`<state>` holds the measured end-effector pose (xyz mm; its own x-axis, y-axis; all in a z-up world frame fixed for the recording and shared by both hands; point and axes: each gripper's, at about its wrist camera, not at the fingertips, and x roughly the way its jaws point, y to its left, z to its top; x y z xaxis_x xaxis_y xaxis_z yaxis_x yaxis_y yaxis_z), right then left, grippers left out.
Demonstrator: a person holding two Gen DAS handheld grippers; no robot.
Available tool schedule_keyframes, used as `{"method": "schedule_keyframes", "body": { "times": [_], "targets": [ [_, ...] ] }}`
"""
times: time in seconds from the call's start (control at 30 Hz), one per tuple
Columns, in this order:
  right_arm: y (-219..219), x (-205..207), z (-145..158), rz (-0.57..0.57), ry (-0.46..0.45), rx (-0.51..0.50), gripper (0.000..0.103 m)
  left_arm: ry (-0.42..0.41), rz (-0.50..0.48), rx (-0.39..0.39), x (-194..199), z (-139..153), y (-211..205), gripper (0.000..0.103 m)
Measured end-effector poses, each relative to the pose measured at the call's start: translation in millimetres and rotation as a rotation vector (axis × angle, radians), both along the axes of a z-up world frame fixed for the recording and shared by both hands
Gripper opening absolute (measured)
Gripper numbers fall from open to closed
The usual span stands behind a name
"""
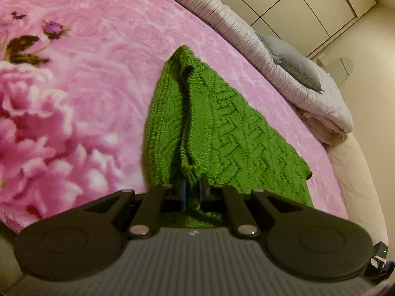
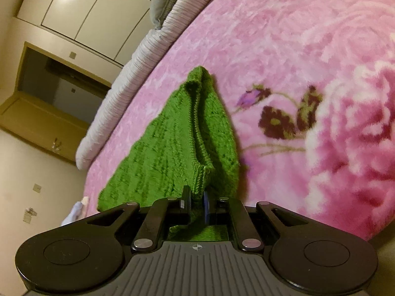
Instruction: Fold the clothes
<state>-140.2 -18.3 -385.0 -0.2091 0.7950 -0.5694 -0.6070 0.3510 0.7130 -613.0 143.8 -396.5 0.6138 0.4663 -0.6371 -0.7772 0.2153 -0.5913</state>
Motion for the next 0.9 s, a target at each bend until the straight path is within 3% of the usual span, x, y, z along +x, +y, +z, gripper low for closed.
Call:
{"method": "schedule_keyframes", "body": {
  "times": [0.17, 0.33, 0.37, 0.47, 0.53, 0.6, 0.63, 0.67, 0.8, 0.9],
  "targets": [
    [4, -12, 20, 0.051, -0.204, -0.062, 0.009, 0.091, -0.02, 0.003, 1, 13, 0, 0.014],
    [8, -24, 40, 0.102, -0.411, -0.123, 0.016, 0.299, -0.042, 0.146, 11, 50, -10, 0.012],
    [8, -31, 48, 0.114, -0.495, -0.109, 0.016, 0.338, -0.047, 0.192, 16, 56, -12, 0.012],
    [13, -52, 58, 0.169, -0.602, -0.019, 0.016, 0.342, -0.106, 0.264, 37, 55, -9, 0.013],
    [22, -65, 50, 0.221, -0.613, 0.001, 0.016, 0.333, -0.169, 0.264, 54, 46, -10, 0.013],
    [31, -78, 37, 0.28, -0.629, -0.001, 0.016, 0.397, -0.218, 0.283, 68, 32, -15, 0.015],
    [35, -82, 28, 0.305, -0.652, -0.03, 0.016, 0.453, -0.224, 0.291, 71, 23, -18, 0.013],
    [35, -85, 17, 0.335, -0.664, -0.073, 0.016, 0.457, -0.22, 0.312, 67, 17, -23, 0.014],
    [24, -64, 11, 0.396, -0.552, -0.082, 0.015, 0.377, -0.219, 0.218, 44, 23, -12, 0.01],
    [42, -46, 30, 0.455, -0.5, -0.099, 0.016, 0.354, -0.208, 0.224, 40, 48, 10, 0.01]
  ]
}}
